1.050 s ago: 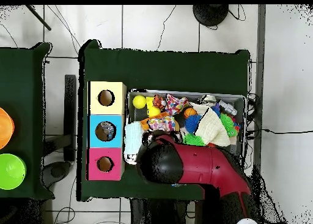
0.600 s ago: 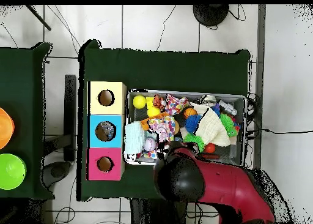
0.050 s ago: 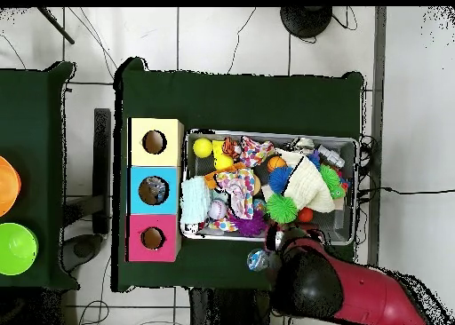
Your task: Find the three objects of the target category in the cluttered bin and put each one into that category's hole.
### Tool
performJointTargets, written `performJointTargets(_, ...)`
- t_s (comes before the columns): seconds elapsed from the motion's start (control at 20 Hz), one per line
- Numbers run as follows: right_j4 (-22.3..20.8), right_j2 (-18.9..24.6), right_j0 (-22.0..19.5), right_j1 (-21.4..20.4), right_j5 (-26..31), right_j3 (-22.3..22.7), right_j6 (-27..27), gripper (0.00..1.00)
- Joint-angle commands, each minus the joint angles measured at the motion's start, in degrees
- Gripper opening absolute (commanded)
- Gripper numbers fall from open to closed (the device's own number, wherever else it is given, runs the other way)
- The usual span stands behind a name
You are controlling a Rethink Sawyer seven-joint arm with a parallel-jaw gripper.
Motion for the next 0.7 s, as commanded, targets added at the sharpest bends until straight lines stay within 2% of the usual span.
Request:
performJointTargets(0.05, -9.32, 5.77, -3.87, 6.36, -6.75, 5.75, -6.02, 1.0)
performJointTargets(0.35, -16.95, 2.8, -3.94, 12.28, -12.13, 5.06, -1.38, 1.0)
performJointTargets(0.7, -23.63, -1.8, -1.26, 19.55, -17.36, 2.85, 3.65, 1.0)
